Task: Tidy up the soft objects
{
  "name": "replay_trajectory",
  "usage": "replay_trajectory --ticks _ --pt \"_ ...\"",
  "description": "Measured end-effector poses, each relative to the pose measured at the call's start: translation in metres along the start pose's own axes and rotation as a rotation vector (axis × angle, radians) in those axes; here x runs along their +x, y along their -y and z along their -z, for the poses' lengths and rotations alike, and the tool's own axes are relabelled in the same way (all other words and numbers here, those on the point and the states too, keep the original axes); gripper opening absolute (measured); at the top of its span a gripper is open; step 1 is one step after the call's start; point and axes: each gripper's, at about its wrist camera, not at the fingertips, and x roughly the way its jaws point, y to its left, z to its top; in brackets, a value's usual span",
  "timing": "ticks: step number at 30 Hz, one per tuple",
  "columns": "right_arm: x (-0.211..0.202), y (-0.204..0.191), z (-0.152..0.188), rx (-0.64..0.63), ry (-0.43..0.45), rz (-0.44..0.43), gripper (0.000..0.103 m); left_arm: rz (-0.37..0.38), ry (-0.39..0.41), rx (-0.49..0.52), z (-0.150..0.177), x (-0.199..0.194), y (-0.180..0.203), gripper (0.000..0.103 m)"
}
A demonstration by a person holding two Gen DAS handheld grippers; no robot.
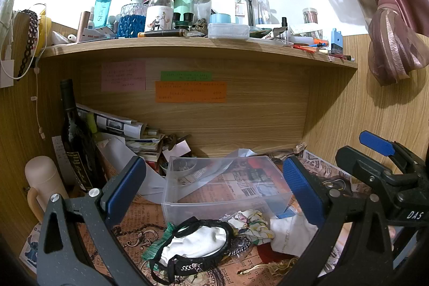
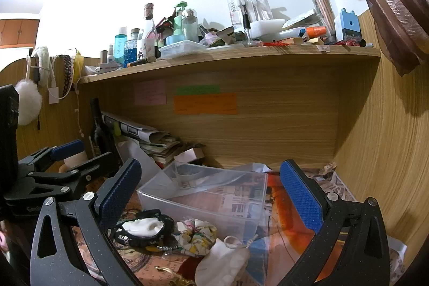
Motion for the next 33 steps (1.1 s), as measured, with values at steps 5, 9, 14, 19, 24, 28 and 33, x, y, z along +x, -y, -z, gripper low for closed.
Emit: replay_trajectory --ticks 5,9,14,19,24,28,33 --pt "-0.0002 -0.0015 -0.0003 0.001 0.001 0.000 0.103 -0.001 0.001 0.000 0.0000 -0.0002 0.0001 0.103" --pt "-0.0004 -0.0002 -0.0008 0.001 0.002 0.000 0.103 0.000 0.000 0.000 0.0000 -0.0001 0.0002 0.103" --pt "-0.0005 -0.0020 -0.0013 0.000 0.003 -0.003 0.103 -0.001 0.001 0.001 0.0001 -0.0002 0.0004 0.103" --pt "-0.0006 -0.0023 -0.0014 0.001 0.004 -0.004 0.103 -0.002 0.001 0.001 0.0001 -0.0002 0.0005 0.103" --pt "-0.0003 -0.0039 -0.0016 0.001 0.004 -0.006 0.103 -0.002 0.001 0.000 -0.0008 -0.0004 0.0001 0.103" --pt "-0.0004 -0.0044 -0.0013 0.002 0.003 -0.007 0.103 -0.003 0.001 0.000 -0.0008 -0.0003 0.0001 0.103" --pt "0.0006 -0.0050 -0.0006 -0.001 0.002 -0.008 0.103 -0.005 0.001 -0.001 -0.0006 -0.0003 0.0002 0.103"
